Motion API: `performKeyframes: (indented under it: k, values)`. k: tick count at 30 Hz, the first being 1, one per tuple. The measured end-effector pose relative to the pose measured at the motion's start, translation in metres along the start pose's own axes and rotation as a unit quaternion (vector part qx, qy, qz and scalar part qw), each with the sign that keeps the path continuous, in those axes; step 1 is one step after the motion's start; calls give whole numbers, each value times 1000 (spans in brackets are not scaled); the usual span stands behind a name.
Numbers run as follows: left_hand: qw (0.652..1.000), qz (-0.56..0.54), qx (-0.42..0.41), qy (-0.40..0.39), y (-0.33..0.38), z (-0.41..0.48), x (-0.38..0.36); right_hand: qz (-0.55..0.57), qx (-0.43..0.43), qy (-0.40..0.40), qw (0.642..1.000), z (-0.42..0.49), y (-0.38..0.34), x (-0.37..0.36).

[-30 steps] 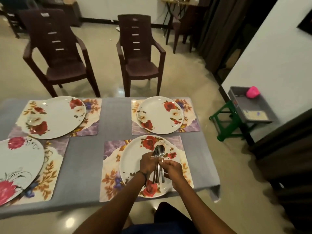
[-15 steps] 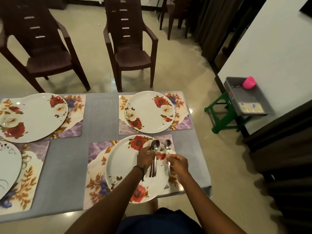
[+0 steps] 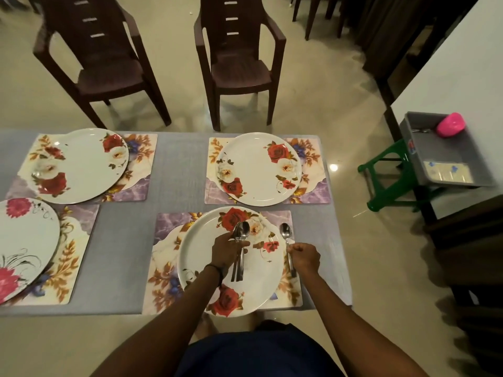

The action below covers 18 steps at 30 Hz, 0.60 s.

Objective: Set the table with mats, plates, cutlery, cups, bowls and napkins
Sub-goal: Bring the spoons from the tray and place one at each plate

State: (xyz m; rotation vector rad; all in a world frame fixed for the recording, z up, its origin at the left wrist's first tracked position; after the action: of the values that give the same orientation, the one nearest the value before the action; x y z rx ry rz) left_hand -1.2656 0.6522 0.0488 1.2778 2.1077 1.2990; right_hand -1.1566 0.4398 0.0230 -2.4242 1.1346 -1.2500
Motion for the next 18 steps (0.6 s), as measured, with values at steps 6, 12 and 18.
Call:
performKeyframes:
  k: [6,12,18]
  values:
    - [1000,-14,-14,1,3,3,1,-26,-14,11,999,-2,3,-4]
    - [999,-16,-24,-18,7,2,-2,-39,-22,45,998,-6,4,2]
    - [999,-30,-19,4,5,-1,4,49,69,57,995,-30,-25,1]
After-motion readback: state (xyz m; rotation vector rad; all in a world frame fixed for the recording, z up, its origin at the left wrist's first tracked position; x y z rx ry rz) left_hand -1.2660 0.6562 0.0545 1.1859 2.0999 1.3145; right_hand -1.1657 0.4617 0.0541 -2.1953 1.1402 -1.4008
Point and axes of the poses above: each hand's wrist, its own z-axis towards the middle knuckle, its own x-axis out of the back of the hand, y = z × x, the point moved 4 cm from there along z, towards the middle knuckle, and after that the axes turned 8 degrees about -x, right-handed, at the moved point
